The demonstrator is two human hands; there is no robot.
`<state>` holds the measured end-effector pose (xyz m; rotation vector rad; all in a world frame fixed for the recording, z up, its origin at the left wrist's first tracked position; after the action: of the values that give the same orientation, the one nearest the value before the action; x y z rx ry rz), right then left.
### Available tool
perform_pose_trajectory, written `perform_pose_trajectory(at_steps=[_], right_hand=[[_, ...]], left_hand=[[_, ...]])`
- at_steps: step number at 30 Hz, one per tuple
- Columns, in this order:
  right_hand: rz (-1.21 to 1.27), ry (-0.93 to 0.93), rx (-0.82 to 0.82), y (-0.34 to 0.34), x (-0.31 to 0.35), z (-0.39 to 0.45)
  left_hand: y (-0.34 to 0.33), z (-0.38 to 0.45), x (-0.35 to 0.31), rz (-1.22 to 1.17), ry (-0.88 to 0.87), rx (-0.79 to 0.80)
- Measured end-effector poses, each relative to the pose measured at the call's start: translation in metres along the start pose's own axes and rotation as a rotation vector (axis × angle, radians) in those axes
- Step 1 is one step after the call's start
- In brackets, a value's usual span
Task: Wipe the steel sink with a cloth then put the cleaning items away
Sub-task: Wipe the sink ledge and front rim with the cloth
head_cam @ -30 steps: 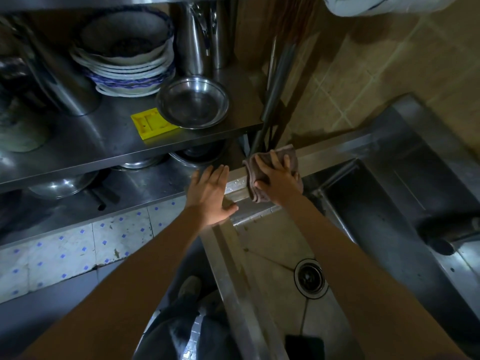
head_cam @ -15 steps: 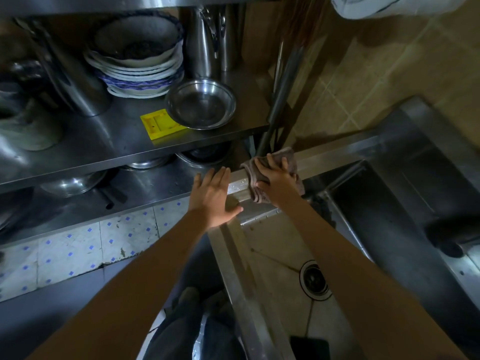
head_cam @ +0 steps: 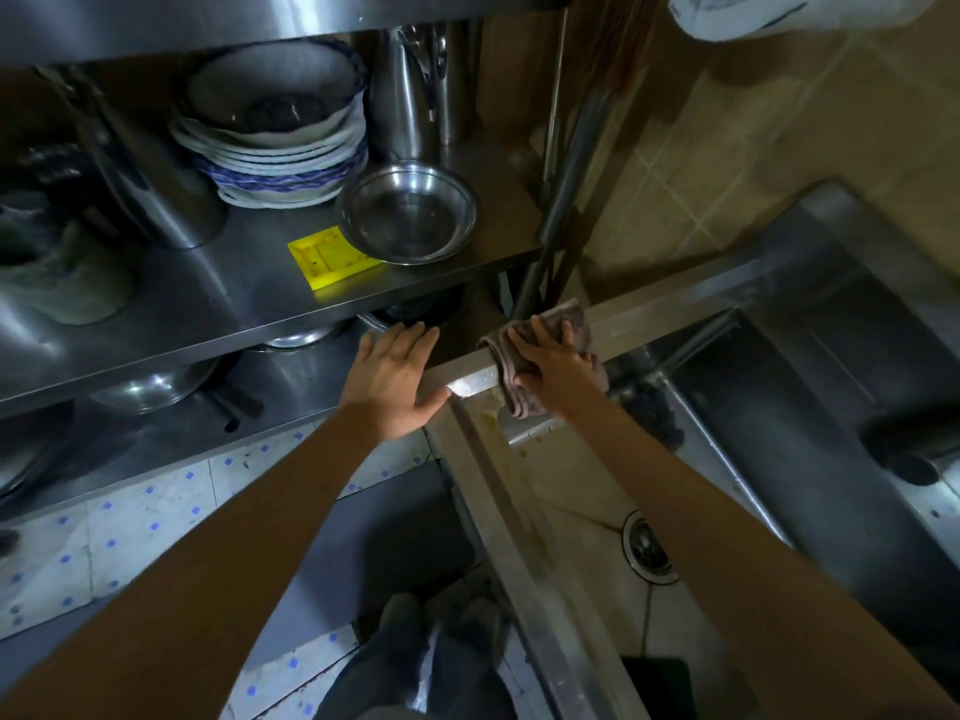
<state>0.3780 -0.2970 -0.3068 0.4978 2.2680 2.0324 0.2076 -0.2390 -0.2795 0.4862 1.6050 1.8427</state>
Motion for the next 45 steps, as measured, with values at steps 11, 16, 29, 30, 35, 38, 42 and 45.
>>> perform_pose_trajectory(at_steps=[11,16,29,30,35,38,42,45], right_hand=[[-0.037,0.186,0.07,-0.015,0.056,-0.016],[-0.051,0.311,0.048,-0.008,0.084,-0.04],[0.216,0.06,0.174,-0.019,0.068,-0.085],[0.252,0.016,0.15,-0.019,0.067,-0.087],[0.38,-0.204,-0.087,-0.003,0.052,-0.095],[0.566,-0.425,-0.149,-0.001,0.043,-0.111],[0.629,-0.656,-0.193,-0.01,0.042,-0.132],[0.615,-0.714,-0.266,-0.007,0.046,-0.143]], left_hand=[[0.021,-0.011,0.034,-0.002,-0.045,-0.054],[0.025,-0.017,0.038,0.0,-0.026,-0.033],[0.035,-0.035,0.015,-0.014,-0.065,-0.062],[0.035,-0.034,0.012,-0.013,-0.073,-0.06],[0.031,-0.02,-0.002,-0.004,-0.166,-0.028],[0.025,-0.011,-0.013,-0.018,-0.263,0.026],[0.026,-0.006,-0.031,-0.089,-0.413,0.036],[0.024,-0.003,-0.038,-0.113,-0.48,0.049]])
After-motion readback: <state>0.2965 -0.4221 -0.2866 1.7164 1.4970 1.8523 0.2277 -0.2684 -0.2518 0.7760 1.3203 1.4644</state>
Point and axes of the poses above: each hand's wrist, its own z-axis towards the middle knuckle, its own y-axis out of the back of the hand, x = y × z, the point moved 10 cm from there along z, towards the middle knuckle, and after that the axes turned 14 degrees about -x, right-handed, at the moved point
